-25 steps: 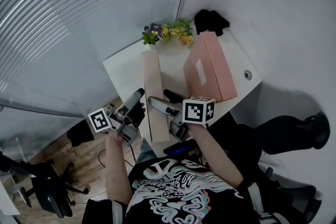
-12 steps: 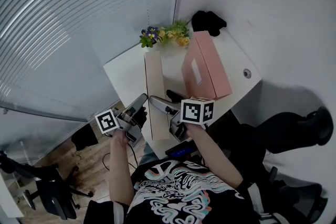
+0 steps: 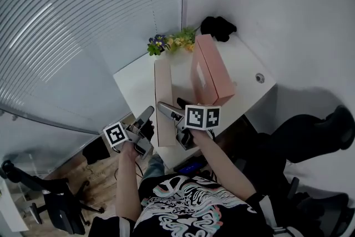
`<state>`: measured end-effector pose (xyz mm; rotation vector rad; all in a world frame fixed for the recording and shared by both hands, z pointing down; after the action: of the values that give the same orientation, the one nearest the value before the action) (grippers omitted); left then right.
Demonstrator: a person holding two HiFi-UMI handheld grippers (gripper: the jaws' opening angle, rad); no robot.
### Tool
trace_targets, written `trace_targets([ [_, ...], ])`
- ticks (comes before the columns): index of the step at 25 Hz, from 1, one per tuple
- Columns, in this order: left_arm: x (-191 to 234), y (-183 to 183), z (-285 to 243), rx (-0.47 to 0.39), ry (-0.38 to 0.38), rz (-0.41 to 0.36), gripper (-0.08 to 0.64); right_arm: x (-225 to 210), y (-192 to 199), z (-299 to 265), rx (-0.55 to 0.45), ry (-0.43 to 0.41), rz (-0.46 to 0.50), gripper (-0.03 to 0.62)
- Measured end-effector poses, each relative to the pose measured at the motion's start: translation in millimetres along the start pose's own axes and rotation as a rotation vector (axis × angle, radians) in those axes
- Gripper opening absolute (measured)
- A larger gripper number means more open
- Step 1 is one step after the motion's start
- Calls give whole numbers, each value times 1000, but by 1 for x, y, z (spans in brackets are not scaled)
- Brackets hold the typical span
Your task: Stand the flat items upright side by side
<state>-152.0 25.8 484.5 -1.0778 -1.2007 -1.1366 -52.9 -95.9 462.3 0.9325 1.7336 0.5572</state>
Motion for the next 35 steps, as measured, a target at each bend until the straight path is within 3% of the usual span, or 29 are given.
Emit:
trace_targets([
  [5,7,-22,-11,91,-1,-3,193,11,-1,-2,17,63,74,431],
  [10,15,-35,-34,266,12,5,186,15,-19,12,46,151,186,397],
  [14,12,-36,-45,392,48,33,173,24,-36,17,41,151,181,396],
  [18,16,-37,-52,485,67,56,165,18,-46,21,70,265,204,396],
  [26,39,-56,-51,560,111,142,116,22,-67,-19,153,376,251,397],
  [35,48,-64,-57,616,109,142,117,4,-71,-57,275,526,283,400],
])
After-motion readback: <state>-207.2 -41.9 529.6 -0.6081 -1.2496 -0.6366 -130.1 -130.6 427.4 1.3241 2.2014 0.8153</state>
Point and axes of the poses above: the fingertips, and each gripper's own axes: z backward along the fingers, x to its left, y out of its underside, the point moved 6 cm from there along z, backward along the fingers, and after that the axes turned 15 degrees about z, right-handed, at the moved point
